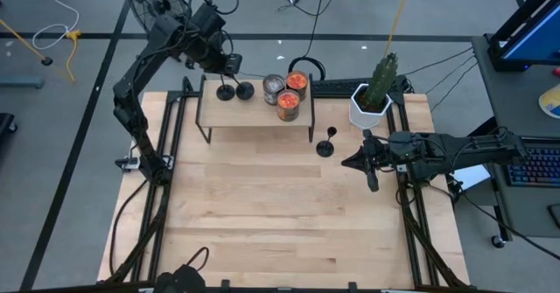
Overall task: Pick & Place candle stick holders
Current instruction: Put the bottom black candle holder on the shelf
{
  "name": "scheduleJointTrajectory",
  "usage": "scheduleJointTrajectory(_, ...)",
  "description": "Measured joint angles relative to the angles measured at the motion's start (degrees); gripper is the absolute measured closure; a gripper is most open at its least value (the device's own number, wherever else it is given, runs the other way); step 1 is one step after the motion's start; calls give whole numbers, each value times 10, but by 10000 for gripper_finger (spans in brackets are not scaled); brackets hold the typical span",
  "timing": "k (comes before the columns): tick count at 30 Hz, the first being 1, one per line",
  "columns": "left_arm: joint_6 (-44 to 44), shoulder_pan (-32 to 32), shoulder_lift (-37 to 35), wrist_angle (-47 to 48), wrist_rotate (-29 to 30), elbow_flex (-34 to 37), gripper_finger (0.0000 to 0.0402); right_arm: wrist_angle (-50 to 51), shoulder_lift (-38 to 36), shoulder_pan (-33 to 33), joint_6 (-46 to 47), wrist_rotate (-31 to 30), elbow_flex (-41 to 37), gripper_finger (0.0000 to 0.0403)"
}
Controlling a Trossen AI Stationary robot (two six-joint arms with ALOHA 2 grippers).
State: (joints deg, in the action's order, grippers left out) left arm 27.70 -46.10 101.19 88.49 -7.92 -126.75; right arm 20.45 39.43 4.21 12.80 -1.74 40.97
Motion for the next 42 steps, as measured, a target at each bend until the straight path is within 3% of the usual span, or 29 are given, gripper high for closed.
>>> scheduleJointTrajectory(42,0,21,23,1,5,1,387,0,0,0,15,0,0,399)
